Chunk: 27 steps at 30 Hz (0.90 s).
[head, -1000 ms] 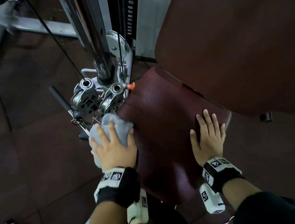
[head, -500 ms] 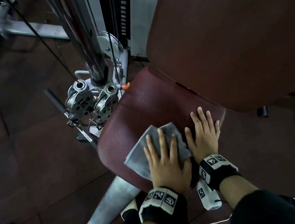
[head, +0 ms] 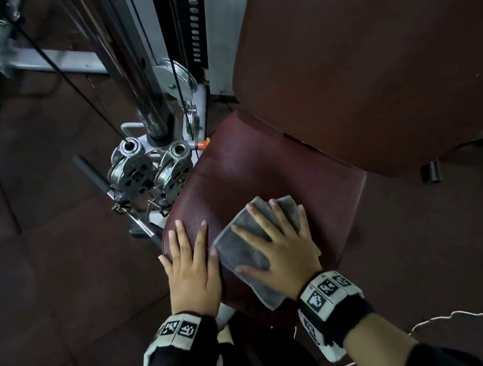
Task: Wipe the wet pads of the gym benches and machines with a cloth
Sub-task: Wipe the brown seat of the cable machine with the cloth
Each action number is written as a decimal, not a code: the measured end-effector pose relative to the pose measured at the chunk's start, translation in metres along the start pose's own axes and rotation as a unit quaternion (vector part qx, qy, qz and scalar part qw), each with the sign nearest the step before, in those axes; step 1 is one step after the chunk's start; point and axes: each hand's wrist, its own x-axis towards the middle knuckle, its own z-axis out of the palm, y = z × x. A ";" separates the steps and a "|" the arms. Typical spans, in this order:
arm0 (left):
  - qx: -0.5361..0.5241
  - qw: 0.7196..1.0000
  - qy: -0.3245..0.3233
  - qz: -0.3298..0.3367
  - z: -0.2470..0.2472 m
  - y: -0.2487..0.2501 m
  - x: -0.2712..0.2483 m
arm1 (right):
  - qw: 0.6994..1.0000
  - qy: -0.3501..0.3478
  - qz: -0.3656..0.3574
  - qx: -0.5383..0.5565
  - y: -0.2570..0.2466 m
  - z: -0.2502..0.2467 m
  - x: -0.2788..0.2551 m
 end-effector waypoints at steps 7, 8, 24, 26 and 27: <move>0.073 0.997 0.022 -0.002 0.017 -0.006 0.003 | 0.963 0.069 0.254 0.054 0.069 0.003 -0.021; 0.076 0.997 0.024 -0.005 0.017 -0.006 0.003 | 0.946 0.107 0.289 0.098 0.082 0.004 -0.024; 0.064 0.998 0.022 -0.020 0.018 -0.003 0.002 | 0.731 0.185 0.454 0.475 0.146 -0.011 -0.002; 0.064 0.997 0.025 -0.018 0.018 -0.004 0.002 | 0.734 0.206 0.447 0.468 0.130 0.001 -0.016; 0.063 0.997 0.026 -0.019 0.018 -0.004 0.002 | 0.740 0.214 0.438 0.464 0.118 0.009 -0.027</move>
